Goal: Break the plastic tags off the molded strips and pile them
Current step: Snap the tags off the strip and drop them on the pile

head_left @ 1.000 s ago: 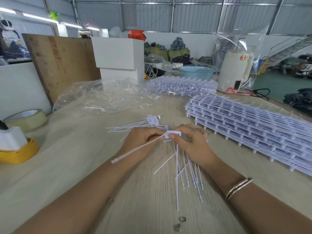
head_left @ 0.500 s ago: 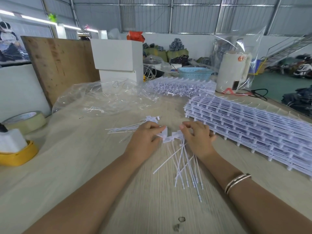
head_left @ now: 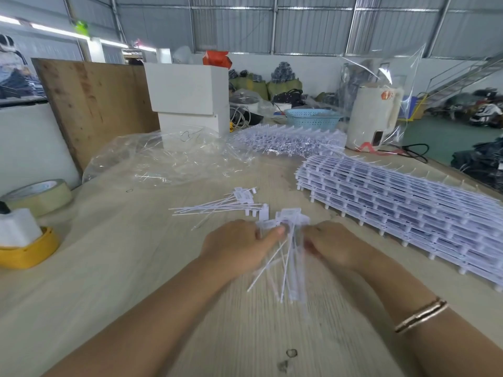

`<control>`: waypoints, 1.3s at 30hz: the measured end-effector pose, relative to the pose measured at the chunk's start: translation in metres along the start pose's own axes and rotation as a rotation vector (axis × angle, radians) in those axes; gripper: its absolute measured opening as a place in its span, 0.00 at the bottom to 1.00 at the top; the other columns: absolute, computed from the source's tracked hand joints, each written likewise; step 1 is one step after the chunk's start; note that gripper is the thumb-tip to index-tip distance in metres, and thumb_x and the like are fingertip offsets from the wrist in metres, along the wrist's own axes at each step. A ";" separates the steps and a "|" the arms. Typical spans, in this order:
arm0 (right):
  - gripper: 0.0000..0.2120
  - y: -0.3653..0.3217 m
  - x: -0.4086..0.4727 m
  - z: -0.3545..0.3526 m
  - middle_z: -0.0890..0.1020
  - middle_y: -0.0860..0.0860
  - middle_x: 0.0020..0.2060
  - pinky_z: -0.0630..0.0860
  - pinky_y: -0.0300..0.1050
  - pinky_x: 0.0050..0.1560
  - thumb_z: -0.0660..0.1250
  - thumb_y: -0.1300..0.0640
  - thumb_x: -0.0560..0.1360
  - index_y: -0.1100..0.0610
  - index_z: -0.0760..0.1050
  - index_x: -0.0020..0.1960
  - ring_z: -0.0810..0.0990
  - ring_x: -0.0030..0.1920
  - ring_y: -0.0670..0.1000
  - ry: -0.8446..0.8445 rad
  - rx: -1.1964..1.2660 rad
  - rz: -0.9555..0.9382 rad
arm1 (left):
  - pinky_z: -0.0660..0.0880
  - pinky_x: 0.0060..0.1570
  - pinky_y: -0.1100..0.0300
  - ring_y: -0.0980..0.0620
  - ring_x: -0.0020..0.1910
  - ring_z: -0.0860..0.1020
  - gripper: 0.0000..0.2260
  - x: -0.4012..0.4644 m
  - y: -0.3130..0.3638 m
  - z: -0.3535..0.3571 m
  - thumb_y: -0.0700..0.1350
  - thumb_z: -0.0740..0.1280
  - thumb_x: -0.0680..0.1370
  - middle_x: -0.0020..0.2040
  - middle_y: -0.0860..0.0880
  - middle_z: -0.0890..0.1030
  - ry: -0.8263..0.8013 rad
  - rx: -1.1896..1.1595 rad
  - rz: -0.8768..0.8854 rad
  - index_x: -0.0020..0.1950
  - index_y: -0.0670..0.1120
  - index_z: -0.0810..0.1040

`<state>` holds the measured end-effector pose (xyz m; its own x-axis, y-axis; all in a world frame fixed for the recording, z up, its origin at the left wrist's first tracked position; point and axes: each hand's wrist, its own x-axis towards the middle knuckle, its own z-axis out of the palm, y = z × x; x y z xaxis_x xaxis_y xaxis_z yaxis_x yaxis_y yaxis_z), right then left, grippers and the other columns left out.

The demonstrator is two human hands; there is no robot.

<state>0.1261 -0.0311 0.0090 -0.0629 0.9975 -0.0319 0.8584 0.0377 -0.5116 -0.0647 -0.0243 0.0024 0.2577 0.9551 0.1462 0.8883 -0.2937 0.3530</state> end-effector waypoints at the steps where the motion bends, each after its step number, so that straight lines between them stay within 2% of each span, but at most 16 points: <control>1: 0.20 -0.008 0.000 0.008 0.70 0.45 0.28 0.66 0.30 0.31 0.52 0.52 0.81 0.50 0.67 0.32 0.68 0.28 0.43 -0.002 0.063 -0.043 | 0.66 0.33 0.60 0.54 0.34 0.74 0.30 0.000 0.003 0.002 0.73 0.47 0.71 0.34 0.53 0.74 0.003 0.029 0.031 0.32 0.48 0.69; 3: 0.19 -0.017 0.004 0.019 0.72 0.44 0.28 0.66 0.31 0.30 0.54 0.55 0.81 0.48 0.69 0.32 0.69 0.29 0.41 -0.002 0.190 -0.065 | 0.66 0.36 0.58 0.51 0.40 0.73 0.26 0.001 0.003 0.003 0.72 0.50 0.72 0.39 0.53 0.72 -0.029 0.062 0.060 0.35 0.51 0.68; 5: 0.22 -0.018 0.006 0.021 0.73 0.45 0.25 0.65 0.32 0.30 0.55 0.59 0.79 0.48 0.74 0.28 0.70 0.28 0.43 0.018 0.319 -0.088 | 0.65 0.39 0.57 0.49 0.44 0.73 0.19 0.001 -0.001 0.002 0.66 0.56 0.76 0.41 0.52 0.71 -0.068 0.083 0.103 0.38 0.51 0.66; 7: 0.21 -0.015 0.004 0.018 0.74 0.47 0.26 0.67 0.36 0.34 0.56 0.59 0.78 0.53 0.80 0.32 0.71 0.30 0.47 0.085 0.489 -0.063 | 0.66 0.44 0.56 0.46 0.53 0.74 0.12 0.001 -0.004 0.001 0.57 0.58 0.78 0.49 0.49 0.73 -0.075 0.177 0.121 0.50 0.49 0.69; 9: 0.21 -0.010 0.002 0.015 0.75 0.51 0.30 0.68 0.43 0.39 0.55 0.54 0.80 0.57 0.82 0.38 0.73 0.33 0.50 0.208 0.627 -0.024 | 0.66 0.47 0.55 0.45 0.58 0.73 0.14 0.003 -0.005 0.003 0.50 0.56 0.80 0.57 0.45 0.74 -0.060 0.268 0.113 0.62 0.45 0.68; 12: 0.23 0.001 0.005 0.010 0.73 0.49 0.25 0.66 0.43 0.38 0.53 0.50 0.82 0.58 0.81 0.39 0.71 0.29 0.47 0.382 0.740 -0.027 | 0.67 0.45 0.54 0.43 0.57 0.75 0.16 0.007 -0.009 0.003 0.43 0.55 0.81 0.58 0.44 0.76 0.019 0.254 0.094 0.69 0.46 0.62; 16: 0.23 0.012 0.009 0.007 0.72 0.45 0.27 0.66 0.44 0.38 0.54 0.49 0.81 0.57 0.80 0.37 0.71 0.33 0.47 0.536 0.834 -0.020 | 0.67 0.39 0.54 0.42 0.48 0.77 0.19 0.028 -0.028 -0.015 0.42 0.60 0.77 0.51 0.46 0.78 0.192 0.263 0.148 0.66 0.50 0.60; 19: 0.24 0.014 0.012 0.010 0.72 0.47 0.28 0.67 0.44 0.38 0.53 0.48 0.82 0.56 0.80 0.37 0.71 0.31 0.45 0.552 0.804 -0.054 | 0.68 0.41 0.53 0.42 0.49 0.76 0.16 0.060 -0.051 -0.034 0.40 0.60 0.78 0.52 0.45 0.77 0.287 0.273 0.159 0.65 0.48 0.64; 23: 0.24 0.015 0.018 0.011 0.73 0.47 0.26 0.67 0.42 0.35 0.52 0.51 0.82 0.55 0.80 0.36 0.70 0.28 0.42 0.554 0.708 -0.106 | 0.66 0.53 0.53 0.44 0.59 0.70 0.18 0.093 -0.090 -0.028 0.45 0.56 0.81 0.61 0.45 0.71 0.139 0.442 0.163 0.72 0.49 0.64; 25: 0.24 0.017 0.019 0.010 0.74 0.48 0.26 0.67 0.42 0.35 0.52 0.52 0.82 0.54 0.80 0.36 0.70 0.27 0.41 0.551 0.700 -0.113 | 0.62 0.61 0.53 0.45 0.64 0.65 0.19 0.098 -0.100 -0.020 0.49 0.57 0.81 0.67 0.47 0.67 0.037 0.397 0.096 0.72 0.51 0.65; 27: 0.24 0.019 0.020 0.009 0.74 0.48 0.26 0.67 0.41 0.35 0.52 0.52 0.82 0.54 0.80 0.36 0.70 0.27 0.41 0.550 0.706 -0.105 | 0.60 0.65 0.53 0.45 0.67 0.62 0.20 0.094 -0.100 -0.017 0.49 0.60 0.79 0.69 0.48 0.66 0.082 0.256 0.079 0.72 0.50 0.66; 30: 0.23 0.019 0.021 0.009 0.74 0.49 0.27 0.67 0.41 0.35 0.52 0.52 0.82 0.55 0.80 0.36 0.70 0.27 0.41 0.558 0.723 -0.098 | 0.69 0.55 0.50 0.44 0.56 0.73 0.14 0.072 -0.075 -0.020 0.47 0.67 0.74 0.57 0.47 0.76 0.347 0.065 0.366 0.58 0.46 0.78; 32: 0.23 0.018 0.021 0.009 0.74 0.49 0.27 0.67 0.40 0.35 0.53 0.52 0.82 0.55 0.80 0.36 0.70 0.27 0.41 0.564 0.733 -0.102 | 0.71 0.48 0.55 0.50 0.47 0.76 0.12 0.048 -0.052 -0.020 0.56 0.66 0.73 0.46 0.53 0.78 0.254 -0.003 0.554 0.47 0.49 0.80; 34: 0.23 0.018 0.021 0.010 0.74 0.50 0.27 0.67 0.40 0.35 0.53 0.52 0.82 0.55 0.80 0.36 0.70 0.27 0.41 0.565 0.732 -0.100 | 0.69 0.46 0.61 0.59 0.46 0.74 0.14 0.029 -0.032 -0.014 0.62 0.65 0.72 0.44 0.58 0.76 0.032 0.058 0.553 0.47 0.53 0.78; 35: 0.23 0.018 0.020 0.010 0.74 0.50 0.28 0.67 0.40 0.35 0.53 0.52 0.82 0.56 0.80 0.36 0.70 0.27 0.41 0.567 0.729 -0.098 | 0.67 0.45 0.64 0.60 0.47 0.73 0.13 0.024 -0.026 -0.008 0.61 0.65 0.73 0.45 0.58 0.76 -0.018 0.107 0.538 0.49 0.53 0.77; 39: 0.23 0.019 0.018 0.009 0.74 0.51 0.28 0.66 0.41 0.34 0.52 0.52 0.82 0.56 0.80 0.36 0.69 0.27 0.44 0.569 0.732 -0.090 | 0.68 0.42 0.61 0.53 0.47 0.76 0.05 0.017 -0.015 0.001 0.48 0.63 0.77 0.45 0.55 0.77 0.104 0.103 0.454 0.48 0.49 0.76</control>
<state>0.1369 -0.0132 -0.0086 0.3115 0.8790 0.3610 0.3151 0.2628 -0.9119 -0.0737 -0.0040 -0.0011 0.5936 0.7209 0.3577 0.7294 -0.6697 0.1394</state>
